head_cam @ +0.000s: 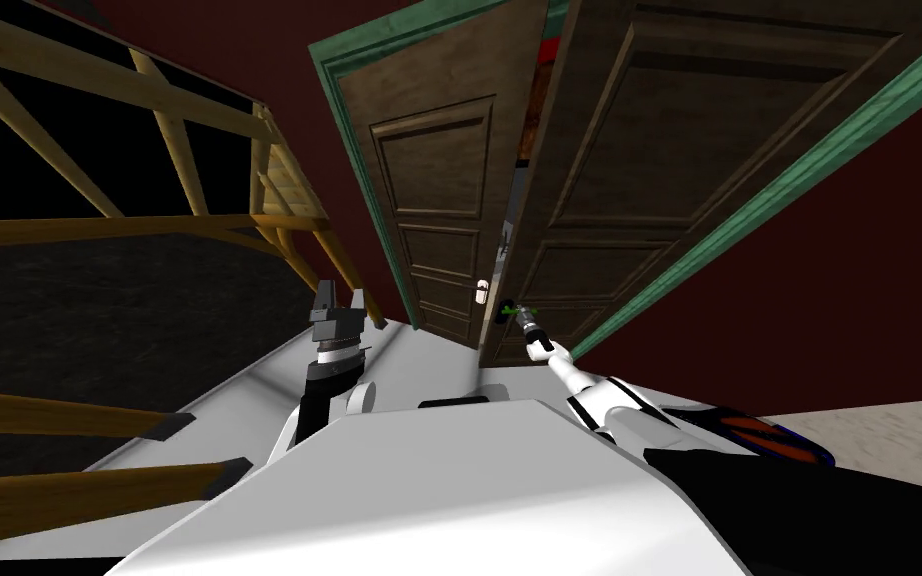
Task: Pull the door open
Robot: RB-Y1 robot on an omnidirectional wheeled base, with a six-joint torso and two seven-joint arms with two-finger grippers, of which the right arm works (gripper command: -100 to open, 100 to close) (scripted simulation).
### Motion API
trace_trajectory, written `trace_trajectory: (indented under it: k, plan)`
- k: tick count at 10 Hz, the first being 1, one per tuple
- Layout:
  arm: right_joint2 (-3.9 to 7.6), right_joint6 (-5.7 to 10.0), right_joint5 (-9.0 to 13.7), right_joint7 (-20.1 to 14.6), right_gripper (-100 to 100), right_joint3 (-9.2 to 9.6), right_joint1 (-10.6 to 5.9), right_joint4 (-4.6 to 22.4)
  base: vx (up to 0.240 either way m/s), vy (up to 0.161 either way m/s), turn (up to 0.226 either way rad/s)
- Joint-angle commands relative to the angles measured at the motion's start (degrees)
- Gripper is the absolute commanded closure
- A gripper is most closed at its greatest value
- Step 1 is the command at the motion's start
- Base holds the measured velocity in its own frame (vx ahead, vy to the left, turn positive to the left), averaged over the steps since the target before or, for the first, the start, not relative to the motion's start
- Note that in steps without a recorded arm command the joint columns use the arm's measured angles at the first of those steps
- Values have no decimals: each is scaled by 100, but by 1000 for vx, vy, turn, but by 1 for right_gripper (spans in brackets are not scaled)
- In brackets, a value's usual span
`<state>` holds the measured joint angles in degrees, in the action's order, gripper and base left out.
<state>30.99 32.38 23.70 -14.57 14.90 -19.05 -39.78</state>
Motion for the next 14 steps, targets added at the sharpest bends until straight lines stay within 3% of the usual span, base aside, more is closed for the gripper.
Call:
trace_trajectory:
  k: [1,7,8,14]
  plan:
    - [24,64,-20,-107,100,177,39,-57,-195,-97,97]
    - [246,237,-48,-457,100,696,153,-313,-212,-102,85]
    - [259,171,-30,-391,100,602,146,-299,-93,-58,20]
    - [104,178,-30,-353,100,717,-42,-126,-189,-123,155]
